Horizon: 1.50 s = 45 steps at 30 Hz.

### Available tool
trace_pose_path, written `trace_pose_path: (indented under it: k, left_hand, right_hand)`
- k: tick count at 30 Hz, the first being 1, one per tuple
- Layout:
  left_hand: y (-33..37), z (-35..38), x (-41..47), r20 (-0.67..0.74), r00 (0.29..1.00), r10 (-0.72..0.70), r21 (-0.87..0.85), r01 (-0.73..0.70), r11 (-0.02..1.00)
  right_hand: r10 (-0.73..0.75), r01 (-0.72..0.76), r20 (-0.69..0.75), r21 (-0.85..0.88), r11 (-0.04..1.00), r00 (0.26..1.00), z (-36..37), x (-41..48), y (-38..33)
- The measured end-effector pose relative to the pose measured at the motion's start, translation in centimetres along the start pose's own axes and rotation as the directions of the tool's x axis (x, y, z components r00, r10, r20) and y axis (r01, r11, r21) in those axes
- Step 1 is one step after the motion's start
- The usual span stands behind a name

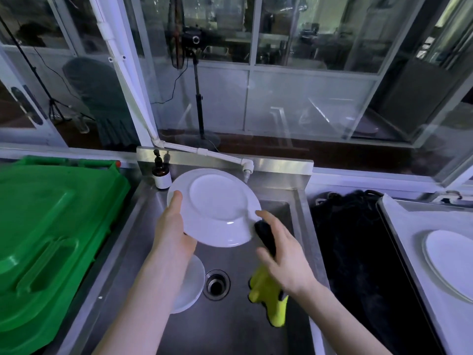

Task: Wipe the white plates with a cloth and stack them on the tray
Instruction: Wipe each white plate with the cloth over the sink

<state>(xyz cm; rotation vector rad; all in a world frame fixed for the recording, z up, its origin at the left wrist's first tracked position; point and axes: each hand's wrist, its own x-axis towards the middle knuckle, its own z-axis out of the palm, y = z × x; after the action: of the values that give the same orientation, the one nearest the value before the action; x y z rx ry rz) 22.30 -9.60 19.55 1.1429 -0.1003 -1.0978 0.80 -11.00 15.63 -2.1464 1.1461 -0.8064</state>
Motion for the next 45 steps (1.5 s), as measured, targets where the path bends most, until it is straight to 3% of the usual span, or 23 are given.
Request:
trace_pose_path:
  k: [2, 4, 10, 13, 16, 19, 20, 22, 23, 24, 28, 31, 37, 45]
  left_hand:
    - [0.5, 0.0, 0.5, -0.017, 1.0, -0.026, -0.011, 0.026, 1.0]
    - [0.8, -0.2, 0.7, -0.011, 0.997, -0.076, 0.009, 0.076, 0.997]
    - [0.4, 0.5, 1.5, 0.123, 0.978, -0.171, 0.023, 0.169, 0.985]
    - [-0.2, 1.3, 1.5, 0.15, 0.946, -0.288, -0.026, 0.295, 0.955]
    - [-1.0, 1.9, 1.8, 0.24, 0.916, -0.321, 0.105, 0.304, 0.947]
    - [-1.9, 1.9, 2.5, 0.281, 0.932, -0.227, 0.395, 0.103, 0.913]
    - [-2.3, 1.7, 2.9, 0.306, 0.939, -0.158, 0.535, -0.033, 0.844]
    - [-3.1, 1.4, 3.5, 0.417, 0.908, -0.035, 0.745, -0.32, 0.585]
    - [-3.6, 1.4, 3.7, 0.458, 0.889, -0.01, 0.785, -0.399, 0.474]
    - [-4.1, 1.6, 3.7, 0.483, 0.876, -0.003, 0.794, -0.436, 0.424]
    - [-6.6, 3.7, 2.1, 0.516, 0.852, -0.082, 0.72, -0.38, 0.581]
    - [-8.9, 5.7, 1.1, 0.498, 0.859, -0.119, 0.698, -0.315, 0.644]
    - [-14.2, 11.6, -3.0, 0.454, 0.878, -0.154, 0.698, -0.243, 0.674]
    - [-24.8, 22.3, -9.9, 0.352, 0.916, -0.195, 0.703, -0.121, 0.7]
  right_hand:
    - [-0.077, 0.064, -0.032, -0.288, 0.955, 0.997, 0.6, 0.1, 0.1]
    - [-0.096, 0.018, -0.158, -0.434, 0.901, 0.983, 0.8, 0.6, -0.2]
    - [-0.25, 0.037, -0.39, -0.479, 0.877, 0.886, -0.1, 1.3, -0.7]
    - [-0.24, 0.0, -0.448, -0.473, 0.881, 0.861, -1.7, 1.9, -1.3]
    - [-0.128, -0.085, -0.486, -0.392, 0.916, 0.865, -3.5, 2.4, -1.3]
    - [0.069, -0.185, -0.488, -0.195, 0.963, 0.87, -5.3, 2.4, -0.3]
    - [0.123, -0.214, -0.469, -0.146, 0.966, 0.875, -6.0, 2.2, 0.1]
    - [0.221, -0.282, -0.429, -0.083, 0.956, 0.876, -7.3, 1.7, 1.0]
    - [0.276, -0.323, -0.412, -0.046, 0.945, 0.868, -7.8, 1.3, 1.5]
    - [0.333, -0.363, -0.395, 0.0, 0.932, 0.856, -8.4, 0.8, 2.1]
    - [0.526, -0.456, -0.317, 0.27, 0.848, 0.789, -10.6, -1.4, 4.4]
    - [0.571, -0.453, -0.276, 0.389, 0.802, 0.773, -13.0, -3.5, 6.5]
    - [0.566, -0.466, -0.194, 0.392, 0.793, 0.801, -19.0, -8.5, 11.5]
    - [0.63, -0.522, -0.267, 0.377, 0.765, 0.73, -29.2, -14.5, 20.6]
